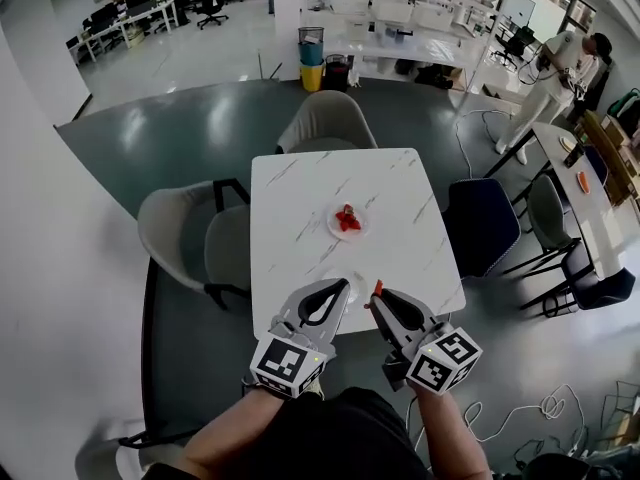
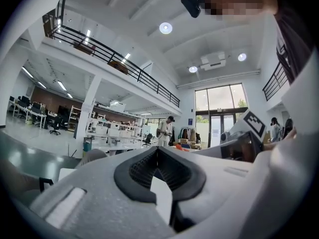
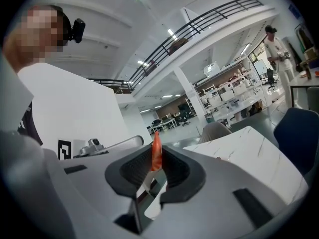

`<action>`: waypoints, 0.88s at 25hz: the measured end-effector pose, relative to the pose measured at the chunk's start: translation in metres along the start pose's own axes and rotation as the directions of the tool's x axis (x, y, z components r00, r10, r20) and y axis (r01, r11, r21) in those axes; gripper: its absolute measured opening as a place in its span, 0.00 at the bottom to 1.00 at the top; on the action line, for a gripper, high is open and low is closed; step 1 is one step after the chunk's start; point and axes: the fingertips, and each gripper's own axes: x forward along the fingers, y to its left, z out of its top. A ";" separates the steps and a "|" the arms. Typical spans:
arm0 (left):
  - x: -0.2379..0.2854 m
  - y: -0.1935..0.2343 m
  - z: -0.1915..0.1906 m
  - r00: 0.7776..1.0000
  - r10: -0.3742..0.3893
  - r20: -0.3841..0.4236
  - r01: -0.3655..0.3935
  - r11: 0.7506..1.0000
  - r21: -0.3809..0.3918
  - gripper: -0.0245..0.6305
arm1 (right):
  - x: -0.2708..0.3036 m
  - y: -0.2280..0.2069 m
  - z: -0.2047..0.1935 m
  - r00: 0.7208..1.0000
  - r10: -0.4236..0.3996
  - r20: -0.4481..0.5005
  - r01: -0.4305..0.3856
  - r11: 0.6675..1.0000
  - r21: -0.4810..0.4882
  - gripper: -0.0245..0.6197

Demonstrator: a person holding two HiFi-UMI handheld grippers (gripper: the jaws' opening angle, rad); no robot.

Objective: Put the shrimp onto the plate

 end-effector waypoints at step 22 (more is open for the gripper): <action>0.089 0.087 -0.117 0.992 -0.014 -0.123 -0.003 0.991 -0.134 0.05 | 0.090 -0.147 -0.141 0.930 -0.149 -0.335 0.123 0.988 -0.099 0.14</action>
